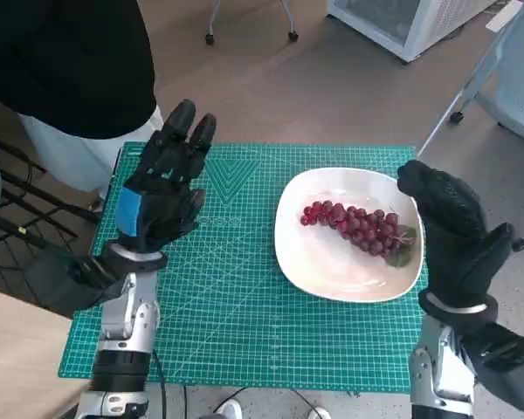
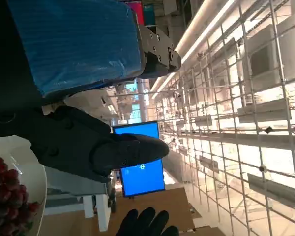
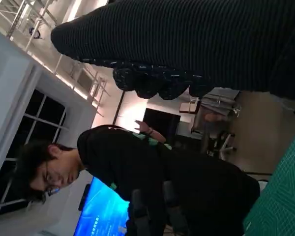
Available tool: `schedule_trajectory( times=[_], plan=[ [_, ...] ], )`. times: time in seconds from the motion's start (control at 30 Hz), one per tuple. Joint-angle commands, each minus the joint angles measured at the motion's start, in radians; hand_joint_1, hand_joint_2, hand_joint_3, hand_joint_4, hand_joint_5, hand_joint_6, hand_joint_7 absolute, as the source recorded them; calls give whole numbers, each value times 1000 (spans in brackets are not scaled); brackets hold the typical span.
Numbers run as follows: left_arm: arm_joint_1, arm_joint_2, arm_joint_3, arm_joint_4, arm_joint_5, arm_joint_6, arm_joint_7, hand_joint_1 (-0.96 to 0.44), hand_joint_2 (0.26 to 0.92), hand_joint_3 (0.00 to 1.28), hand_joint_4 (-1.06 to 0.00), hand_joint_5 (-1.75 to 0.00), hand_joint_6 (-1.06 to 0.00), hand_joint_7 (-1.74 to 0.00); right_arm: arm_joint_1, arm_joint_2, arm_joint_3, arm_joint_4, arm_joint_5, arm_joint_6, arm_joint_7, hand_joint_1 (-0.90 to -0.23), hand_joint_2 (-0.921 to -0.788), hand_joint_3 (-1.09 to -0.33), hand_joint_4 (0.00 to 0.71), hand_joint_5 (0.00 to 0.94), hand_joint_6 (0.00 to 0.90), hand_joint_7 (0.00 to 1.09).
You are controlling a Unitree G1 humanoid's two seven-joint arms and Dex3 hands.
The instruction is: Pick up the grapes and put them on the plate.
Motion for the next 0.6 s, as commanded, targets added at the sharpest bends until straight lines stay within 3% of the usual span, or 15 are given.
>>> schedule_trajectory(
  times=[0.03,0.6],
  plan=[
    [47,-6,11,-57,-8,28,23,-604,921,483,-213,-15,-289,-14,-3,1,6,17,3,14,12,-653,-921,-699,333,3,65,334],
    [63,-2,-2,-87,1,68,16,-598,921,480,-234,-15,-302,-19,-22,-1,7,33,2,13,27,-645,-921,-701,337,3,66,336]
  ],
)
